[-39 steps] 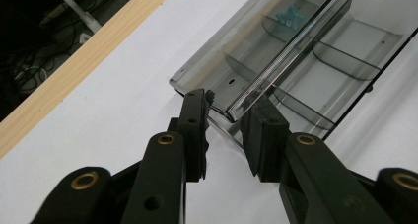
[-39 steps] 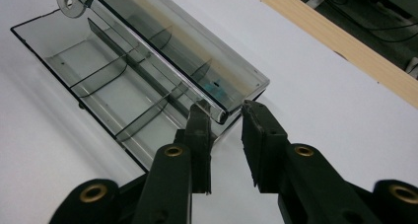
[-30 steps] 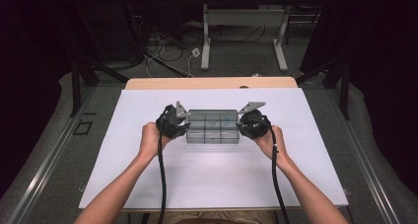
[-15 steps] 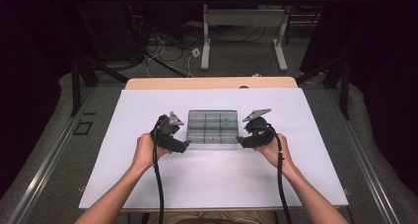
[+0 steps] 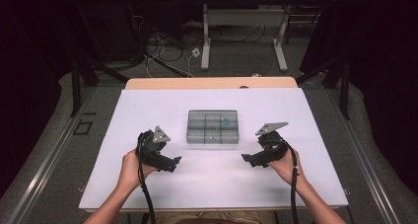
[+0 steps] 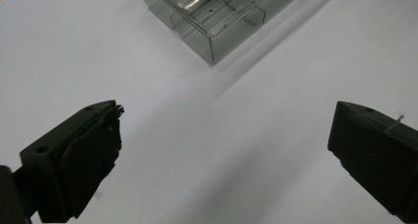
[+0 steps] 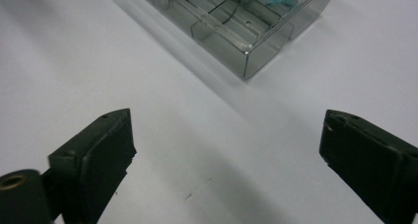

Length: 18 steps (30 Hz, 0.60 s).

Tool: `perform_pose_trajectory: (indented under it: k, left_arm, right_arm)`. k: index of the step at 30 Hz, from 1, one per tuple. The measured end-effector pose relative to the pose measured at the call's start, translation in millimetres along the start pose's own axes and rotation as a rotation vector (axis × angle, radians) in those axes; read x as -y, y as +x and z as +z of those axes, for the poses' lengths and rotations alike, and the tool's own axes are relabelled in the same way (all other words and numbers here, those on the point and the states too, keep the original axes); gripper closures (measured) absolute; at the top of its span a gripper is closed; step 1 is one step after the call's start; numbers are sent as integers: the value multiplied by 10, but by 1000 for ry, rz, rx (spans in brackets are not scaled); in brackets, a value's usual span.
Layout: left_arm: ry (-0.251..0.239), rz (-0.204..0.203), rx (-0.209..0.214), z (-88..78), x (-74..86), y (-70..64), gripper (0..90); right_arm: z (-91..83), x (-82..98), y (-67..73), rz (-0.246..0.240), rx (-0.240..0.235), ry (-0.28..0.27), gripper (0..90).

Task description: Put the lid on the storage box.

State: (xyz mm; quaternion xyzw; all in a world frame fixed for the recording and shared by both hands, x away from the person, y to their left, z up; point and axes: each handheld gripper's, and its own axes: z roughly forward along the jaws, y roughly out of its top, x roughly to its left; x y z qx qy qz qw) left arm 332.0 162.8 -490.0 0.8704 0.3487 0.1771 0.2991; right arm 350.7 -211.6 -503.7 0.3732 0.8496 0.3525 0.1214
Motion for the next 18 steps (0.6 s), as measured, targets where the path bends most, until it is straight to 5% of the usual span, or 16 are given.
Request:
perform_pose_trajectory:
  k: [18]
  left_arm:
    - [-30,-24,-6,-101,359,-36,0]
  right_arm:
    - [-222,406,67,-10,3,-35,2]
